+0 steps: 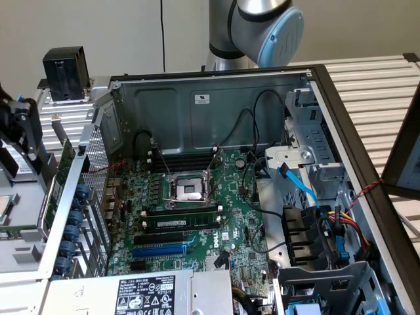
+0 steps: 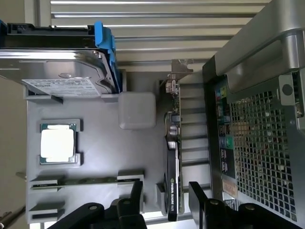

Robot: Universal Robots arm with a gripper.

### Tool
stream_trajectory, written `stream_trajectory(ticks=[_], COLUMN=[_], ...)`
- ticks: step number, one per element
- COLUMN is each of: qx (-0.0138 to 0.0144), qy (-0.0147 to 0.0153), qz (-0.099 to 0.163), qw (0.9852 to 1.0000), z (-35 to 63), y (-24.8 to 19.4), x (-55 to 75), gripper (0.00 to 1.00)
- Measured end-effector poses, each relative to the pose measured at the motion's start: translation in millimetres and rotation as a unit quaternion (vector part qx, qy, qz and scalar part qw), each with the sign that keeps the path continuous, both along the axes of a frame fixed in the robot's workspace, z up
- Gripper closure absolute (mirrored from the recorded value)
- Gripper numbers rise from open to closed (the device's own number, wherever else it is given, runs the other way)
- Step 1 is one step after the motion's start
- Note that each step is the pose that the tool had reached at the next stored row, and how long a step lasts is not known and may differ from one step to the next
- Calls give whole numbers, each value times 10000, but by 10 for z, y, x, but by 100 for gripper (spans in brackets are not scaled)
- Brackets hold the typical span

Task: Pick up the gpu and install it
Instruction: 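Pick up the gpu and move the gpu toward the slot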

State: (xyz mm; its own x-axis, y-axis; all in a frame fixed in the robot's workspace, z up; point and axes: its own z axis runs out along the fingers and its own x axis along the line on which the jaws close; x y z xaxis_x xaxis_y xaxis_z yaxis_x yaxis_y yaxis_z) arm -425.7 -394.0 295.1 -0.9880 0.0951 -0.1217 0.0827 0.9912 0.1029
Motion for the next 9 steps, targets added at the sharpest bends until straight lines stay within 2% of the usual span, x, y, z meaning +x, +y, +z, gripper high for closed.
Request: stream_trajectory(ticks=[4, 7, 9], qx=[-4, -41, -46], qy=[-3, -3, -6], qz=[-11, -18, -30], qw=[10000, 10000, 10000], z=[-44, -71, -102], y=[44, 73, 76], x=[71, 88, 89], gripper=[49, 49, 49])
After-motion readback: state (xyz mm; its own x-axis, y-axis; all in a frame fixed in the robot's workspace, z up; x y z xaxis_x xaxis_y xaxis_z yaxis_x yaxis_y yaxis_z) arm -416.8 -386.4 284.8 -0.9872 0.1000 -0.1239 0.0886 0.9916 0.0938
